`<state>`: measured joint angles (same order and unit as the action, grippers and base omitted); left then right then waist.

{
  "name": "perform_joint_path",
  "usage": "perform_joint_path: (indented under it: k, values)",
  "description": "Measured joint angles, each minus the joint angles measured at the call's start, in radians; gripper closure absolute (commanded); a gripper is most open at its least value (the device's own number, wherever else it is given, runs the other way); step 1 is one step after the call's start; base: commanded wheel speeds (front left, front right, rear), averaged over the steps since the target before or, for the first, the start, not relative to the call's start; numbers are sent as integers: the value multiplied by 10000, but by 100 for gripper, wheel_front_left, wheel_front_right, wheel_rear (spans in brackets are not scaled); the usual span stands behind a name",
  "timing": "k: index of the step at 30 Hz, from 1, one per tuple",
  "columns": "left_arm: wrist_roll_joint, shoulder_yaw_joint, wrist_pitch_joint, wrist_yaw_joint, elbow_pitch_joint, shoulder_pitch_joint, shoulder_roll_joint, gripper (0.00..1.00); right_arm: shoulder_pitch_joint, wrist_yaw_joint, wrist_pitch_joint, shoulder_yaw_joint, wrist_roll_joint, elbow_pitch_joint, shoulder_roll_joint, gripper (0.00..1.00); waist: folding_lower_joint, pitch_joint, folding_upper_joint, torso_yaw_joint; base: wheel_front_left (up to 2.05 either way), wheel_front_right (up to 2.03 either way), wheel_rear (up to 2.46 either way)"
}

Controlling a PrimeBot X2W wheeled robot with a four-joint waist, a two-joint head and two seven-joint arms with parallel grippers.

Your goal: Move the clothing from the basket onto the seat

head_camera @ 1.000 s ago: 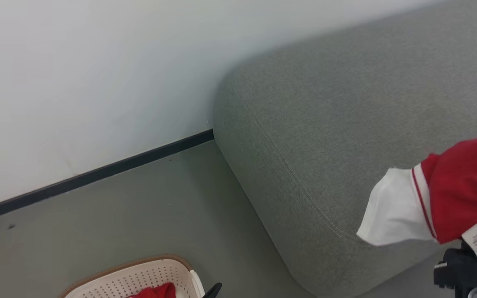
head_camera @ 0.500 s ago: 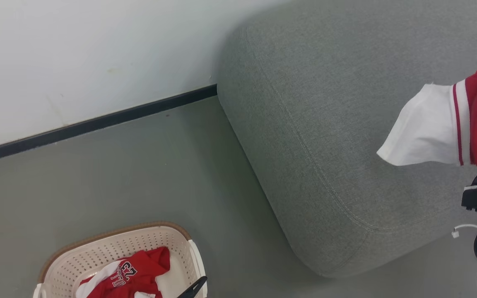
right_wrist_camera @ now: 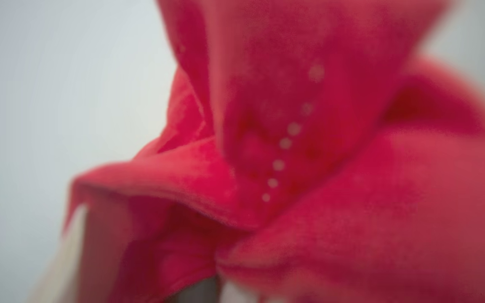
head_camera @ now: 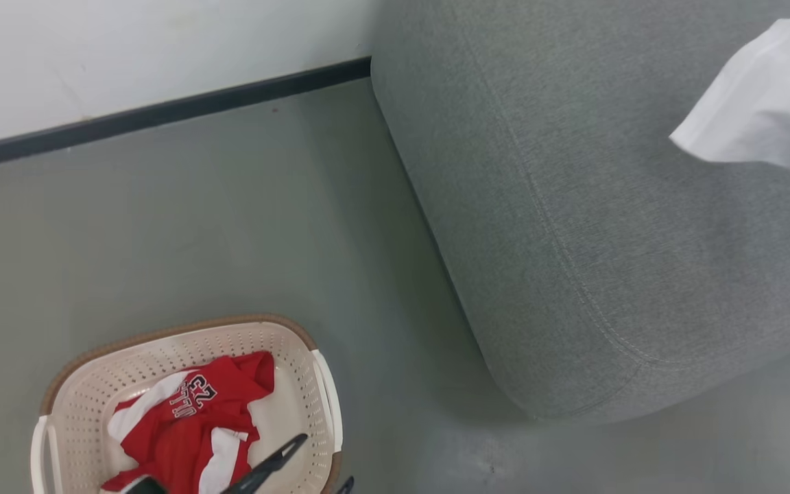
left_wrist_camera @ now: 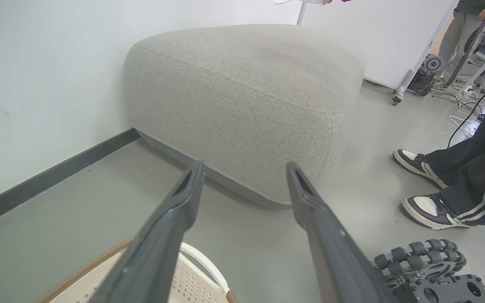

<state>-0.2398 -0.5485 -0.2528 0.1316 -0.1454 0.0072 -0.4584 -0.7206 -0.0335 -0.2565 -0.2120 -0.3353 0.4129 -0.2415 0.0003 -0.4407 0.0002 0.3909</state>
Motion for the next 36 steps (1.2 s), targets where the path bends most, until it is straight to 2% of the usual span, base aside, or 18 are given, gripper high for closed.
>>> perform_joint_path:
  k: [3, 13, 24, 36]
  values:
    - [25, 117, 0, 0, -111, -200, -150, 0, -500, 44, -2, -203, -6, 754, -334, 100, -1, -230, 0, -120, 0, 0, 0]
    - [21, 226, 0, 0, -472, -231, -437, 0, -1748, 21, 0, -706, -314, 2690, -874, 100, -2, -840, 0, -621, 0, 0, 0]
    - [19, 320, 0, 0, -690, -245, -458, 0, -2592, 2, 98, -780, -652, 4790, -702, 100, -2, -1332, 0, -1000, 0, 0, 0]
    - [4, 458, 0, 0, -696, -212, -543, 0, -3157, 71, 192, -663, -652, 6088, -698, 100, -3, -1380, -1, -925, 0, 0, 0]
